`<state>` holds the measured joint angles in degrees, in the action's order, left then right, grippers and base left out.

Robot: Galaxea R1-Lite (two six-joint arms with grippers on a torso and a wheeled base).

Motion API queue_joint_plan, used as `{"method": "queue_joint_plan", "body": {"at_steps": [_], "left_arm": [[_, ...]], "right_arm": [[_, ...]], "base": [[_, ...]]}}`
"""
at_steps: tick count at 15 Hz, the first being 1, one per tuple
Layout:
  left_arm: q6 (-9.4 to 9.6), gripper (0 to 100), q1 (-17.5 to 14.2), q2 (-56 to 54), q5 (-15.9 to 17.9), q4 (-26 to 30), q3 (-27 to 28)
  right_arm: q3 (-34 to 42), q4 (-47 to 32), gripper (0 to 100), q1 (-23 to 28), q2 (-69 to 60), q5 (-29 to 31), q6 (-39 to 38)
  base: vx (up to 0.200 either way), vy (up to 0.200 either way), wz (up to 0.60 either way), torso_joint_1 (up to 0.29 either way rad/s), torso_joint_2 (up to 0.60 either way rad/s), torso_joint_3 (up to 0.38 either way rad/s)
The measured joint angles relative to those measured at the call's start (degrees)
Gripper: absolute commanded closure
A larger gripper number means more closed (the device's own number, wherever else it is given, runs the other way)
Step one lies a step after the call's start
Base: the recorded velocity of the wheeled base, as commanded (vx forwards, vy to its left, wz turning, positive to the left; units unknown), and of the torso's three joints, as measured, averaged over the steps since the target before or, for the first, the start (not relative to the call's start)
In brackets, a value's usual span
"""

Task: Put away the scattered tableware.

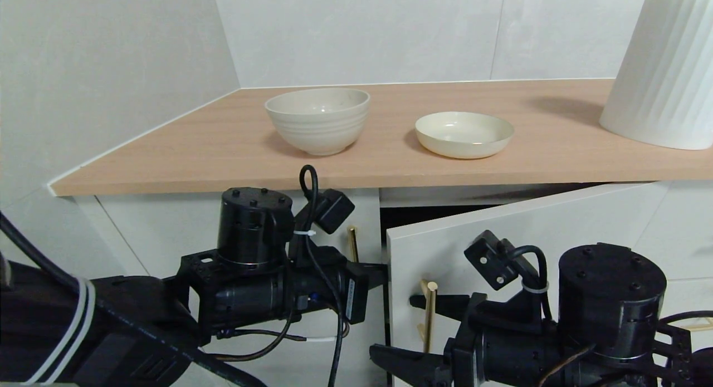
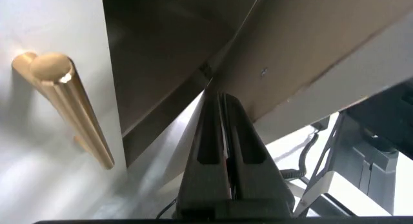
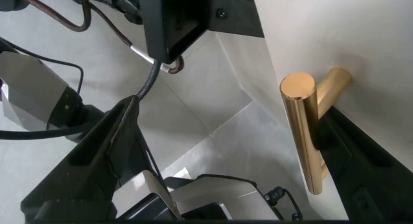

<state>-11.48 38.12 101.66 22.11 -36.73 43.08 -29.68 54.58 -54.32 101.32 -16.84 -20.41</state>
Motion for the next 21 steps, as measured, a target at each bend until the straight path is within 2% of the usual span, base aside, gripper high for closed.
{"method": "queue_joint_plan", "body": {"at_steps": [6,13,16,19,21], "left_arm": [[-0.01,100,0.55,2.47,0.07,-3.45,0.18],[-0.04,100,3.94,3.08,-0.66,-3.64,-0.11],[-0.06,100,5.90,3.05,-1.15,-3.78,-0.11],[-0.22,100,6.12,2.56,-0.66,-3.80,-0.20],[-1.68,100,6.30,2.01,-0.68,-3.67,-0.37]], "right_arm": [[0.88,0.16,0,-0.55,-0.46,-0.02,0.29],[1.08,-0.26,0,-0.78,-0.88,-0.21,0.38],[1.08,-0.39,0,2.65,-0.90,-1.69,0.21],[1.52,-0.71,0,7.28,-1.26,-1.94,1.33],[2.23,-1.49,0,10.09,-1.97,-1.79,1.77]], "base": [[0.000,0.000,0.00,0.000,0.00,0.000],[0.000,0.000,0.00,0.000,0.00,0.000],[0.000,0.000,0.00,0.000,0.00,0.000],[0.000,0.000,0.00,0.000,0.00,0.000],[0.000,0.000,0.00,0.000,0.00,0.000]]}}
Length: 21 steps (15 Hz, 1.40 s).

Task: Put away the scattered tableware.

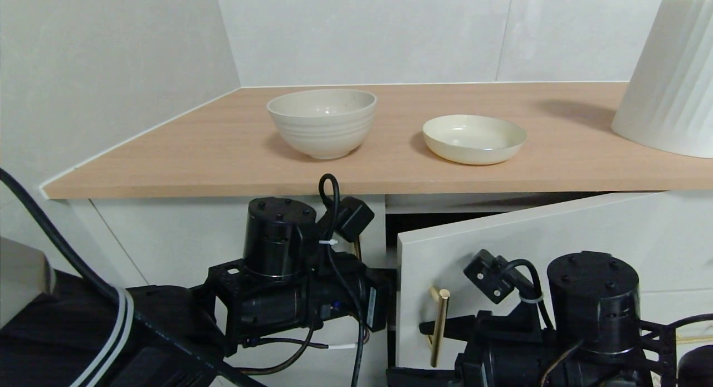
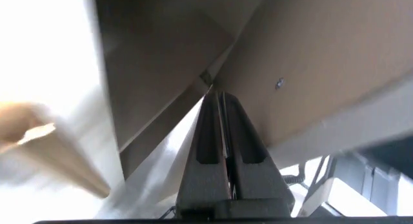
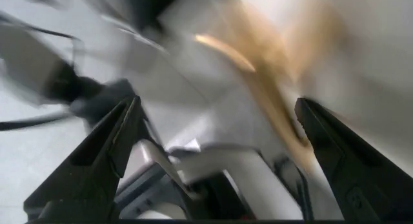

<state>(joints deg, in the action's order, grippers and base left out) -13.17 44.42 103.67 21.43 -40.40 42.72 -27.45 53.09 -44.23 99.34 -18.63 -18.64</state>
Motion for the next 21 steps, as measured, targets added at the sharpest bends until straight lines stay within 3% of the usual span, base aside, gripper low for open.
{"method": "queue_joint_plan", "body": {"at_steps": [9,12,15,21], "left_arm": [[-0.43,100,0.00,-0.26,0.43,0.02,-0.27],[-0.43,100,0.20,-0.17,1.56,0.39,-0.38],[-0.44,100,3.54,-0.12,1.55,0.30,-0.29],[-0.55,100,4.06,1.54,0.99,-1.10,0.30]], "right_arm": [[2.97,1.01,0,3.85,-9.59,4.34,0.88],[6.53,-3.77,0,4.64,-14.42,6.84,1.45],[11.06,-7.47,0,3.68,-19.55,9.17,1.54],[15.47,-8.09,0,2.36,-25.00,8.62,1.40]], "base": [[0.000,0.000,0.00,0.000,0.00,0.000],[0.000,0.000,0.00,0.000,0.00,0.000],[0.000,0.000,0.00,0.000,0.00,0.000],[-0.167,0.000,0.00,0.006,0.00,0.008]]}}
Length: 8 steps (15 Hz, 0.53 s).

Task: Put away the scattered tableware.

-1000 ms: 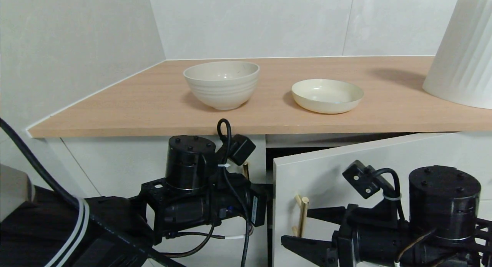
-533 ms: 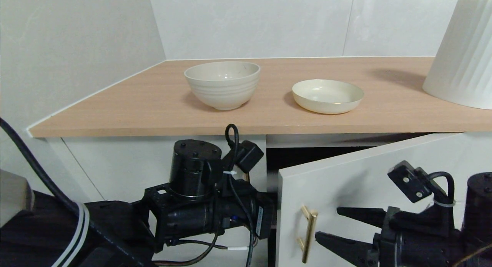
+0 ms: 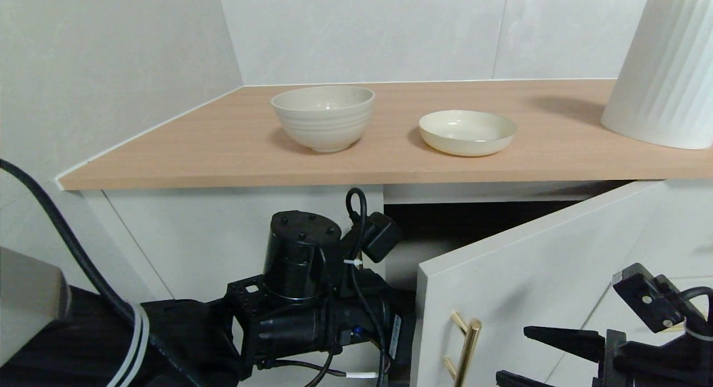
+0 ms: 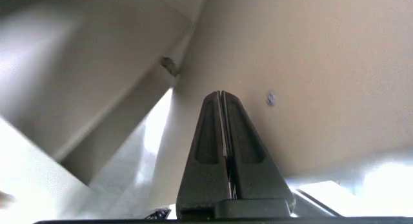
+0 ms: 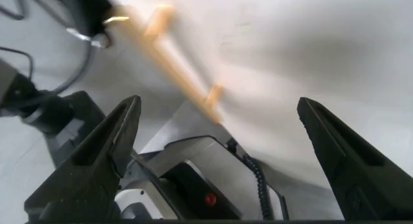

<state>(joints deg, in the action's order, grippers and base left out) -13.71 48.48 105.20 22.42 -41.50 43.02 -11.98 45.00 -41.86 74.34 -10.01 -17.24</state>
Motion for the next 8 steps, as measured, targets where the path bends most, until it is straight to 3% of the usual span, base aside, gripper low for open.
{"method": "queue_joint_plan", "body": {"at_steps": [8], "left_arm": [[0.11,100,0.46,3.91,-0.45,-0.87,2.21]], "right_arm": [[0.11,-2.02,0,-0.44,-5.35,-0.37,-0.06]], "base": [[0.000,0.000,0.00,0.000,0.00,0.000]]}}
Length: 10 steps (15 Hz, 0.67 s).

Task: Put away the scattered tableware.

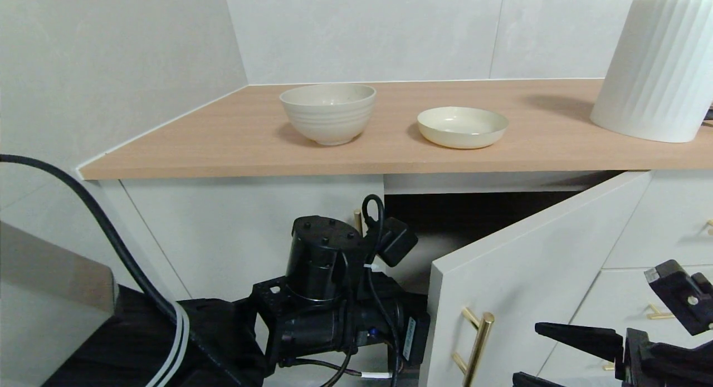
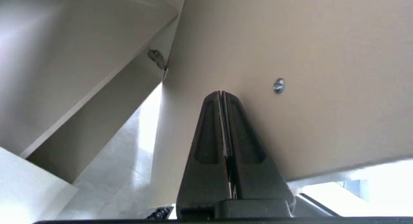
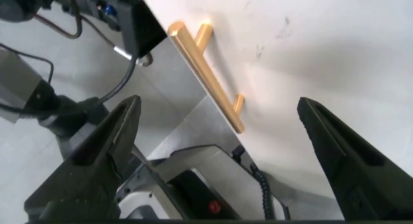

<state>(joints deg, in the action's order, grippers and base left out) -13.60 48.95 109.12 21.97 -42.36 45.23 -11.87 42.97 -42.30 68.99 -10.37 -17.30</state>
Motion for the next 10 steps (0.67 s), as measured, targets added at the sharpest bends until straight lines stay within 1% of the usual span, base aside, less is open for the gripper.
{"method": "queue_joint_plan", "body": {"at_steps": [1,3,4,5,7,10], "left_arm": [[0.00,100,0.26,0.09,-0.62,0.00,0.00],[-0.11,100,0.85,0.20,-1.61,-0.09,0.09],[-0.84,100,1.29,0.28,-2.18,-0.11,0.11],[-1.22,100,1.82,0.34,-2.38,-0.15,0.11],[-1.28,100,2.49,0.55,-1.67,-1.32,0.16],[-1.33,100,2.32,1.57,-2.00,-3.25,0.44]], "right_arm": [[-0.11,-2.24,0,-0.23,-0.91,0.00,-0.02],[-0.20,-4.06,0,-0.39,-2.73,0.15,-0.10],[-0.13,-5.27,0,-0.41,-3.78,0.72,-0.10],[0.02,-7.40,0,-0.41,-5.16,1.40,-0.10],[-0.05,-11.20,0,-0.39,-8.13,1.84,-0.10],[-0.16,-14.02,0,-0.04,-12.43,2.00,-0.24]], "base": [[-0.200,0.000,0.00,0.007,0.00,0.007],[-0.200,0.000,0.00,0.012,0.00,-0.002],[-0.200,0.000,0.00,0.012,0.00,0.002],[0.000,0.000,0.00,0.000,0.00,0.000],[0.000,0.000,0.00,0.000,0.00,0.000],[0.000,0.000,0.00,0.000,0.00,0.000]]}}
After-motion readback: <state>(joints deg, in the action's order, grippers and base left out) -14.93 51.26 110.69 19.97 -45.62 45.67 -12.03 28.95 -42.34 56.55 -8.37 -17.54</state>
